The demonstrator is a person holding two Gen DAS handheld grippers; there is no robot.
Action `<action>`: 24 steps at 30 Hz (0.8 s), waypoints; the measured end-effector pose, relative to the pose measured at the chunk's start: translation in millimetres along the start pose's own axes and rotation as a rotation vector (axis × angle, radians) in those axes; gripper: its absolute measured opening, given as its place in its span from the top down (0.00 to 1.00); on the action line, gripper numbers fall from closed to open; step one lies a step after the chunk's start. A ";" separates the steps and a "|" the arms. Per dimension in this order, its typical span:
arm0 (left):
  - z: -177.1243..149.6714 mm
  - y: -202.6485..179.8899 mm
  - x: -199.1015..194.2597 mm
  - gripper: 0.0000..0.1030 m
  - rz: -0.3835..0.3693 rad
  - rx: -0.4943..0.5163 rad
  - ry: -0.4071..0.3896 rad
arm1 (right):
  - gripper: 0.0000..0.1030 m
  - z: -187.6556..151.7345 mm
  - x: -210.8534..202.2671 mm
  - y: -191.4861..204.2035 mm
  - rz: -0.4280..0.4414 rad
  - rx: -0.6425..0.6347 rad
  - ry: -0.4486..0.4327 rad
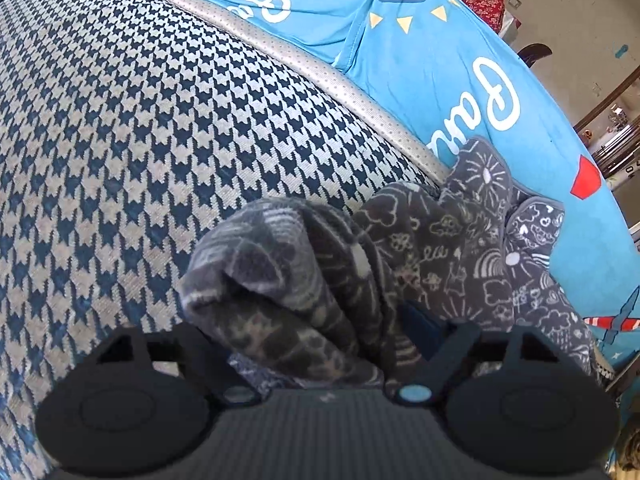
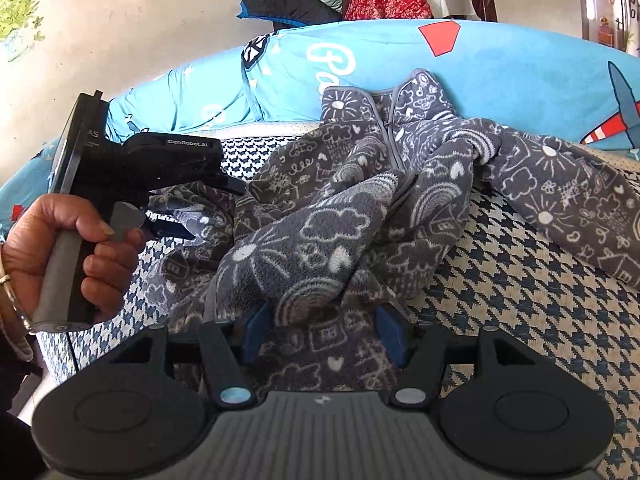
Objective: Fold clothes
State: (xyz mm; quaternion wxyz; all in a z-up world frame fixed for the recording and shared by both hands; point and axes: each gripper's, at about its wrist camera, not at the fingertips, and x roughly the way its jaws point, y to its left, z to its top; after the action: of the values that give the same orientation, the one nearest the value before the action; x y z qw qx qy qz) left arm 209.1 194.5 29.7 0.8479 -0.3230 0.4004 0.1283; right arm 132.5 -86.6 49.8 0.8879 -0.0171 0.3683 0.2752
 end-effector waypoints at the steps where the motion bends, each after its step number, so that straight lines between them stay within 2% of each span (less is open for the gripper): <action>1: -0.9 -1.0 3.0 0.46 0.003 -0.004 -0.001 | 0.43 -0.1 0.1 -0.1 0.000 -0.003 -0.001; 3: -4.8 -5.2 3.0 0.65 0.009 0.010 -0.019 | 0.42 -1.0 0.8 -0.6 0.002 -0.002 0.000; 5: -9.1 -9.7 2.1 0.76 0.015 0.027 -0.039 | 0.42 -1.6 1.3 -1.3 0.001 0.002 0.002; 8: -13.2 -16.9 -2.4 0.82 0.042 0.062 -0.088 | 0.42 -1.8 1.4 -1.4 0.001 0.007 0.001; 12: -12.2 -36.1 -15.7 0.82 0.168 0.222 -0.248 | 0.42 -3.4 -0.6 -1.7 0.003 0.016 -0.009; 14: -8.5 -44.1 -22.0 0.82 0.207 0.288 -0.311 | 0.42 -2.8 -2.1 -1.9 0.008 0.019 -0.019; 21: 12.9 -54.7 -40.9 0.81 0.317 0.389 -0.489 | 0.42 -0.3 -9.4 -1.8 0.044 0.024 -0.058; 22: 17.3 -52.9 -41.4 0.81 0.330 0.386 -0.500 | 0.42 0.2 -10.9 -1.2 0.056 0.020 -0.064; 24: 25.7 -42.5 -33.6 0.70 0.359 0.332 -0.449 | 0.42 1.2 -11.6 0.1 0.068 0.004 -0.067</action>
State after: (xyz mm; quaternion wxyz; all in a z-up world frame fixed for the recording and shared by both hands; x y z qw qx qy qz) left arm 222.9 180.3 86.3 0.9198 -0.0684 0.2694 0.2769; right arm 126.5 -91.8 58.4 0.8898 0.0064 0.3394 0.3051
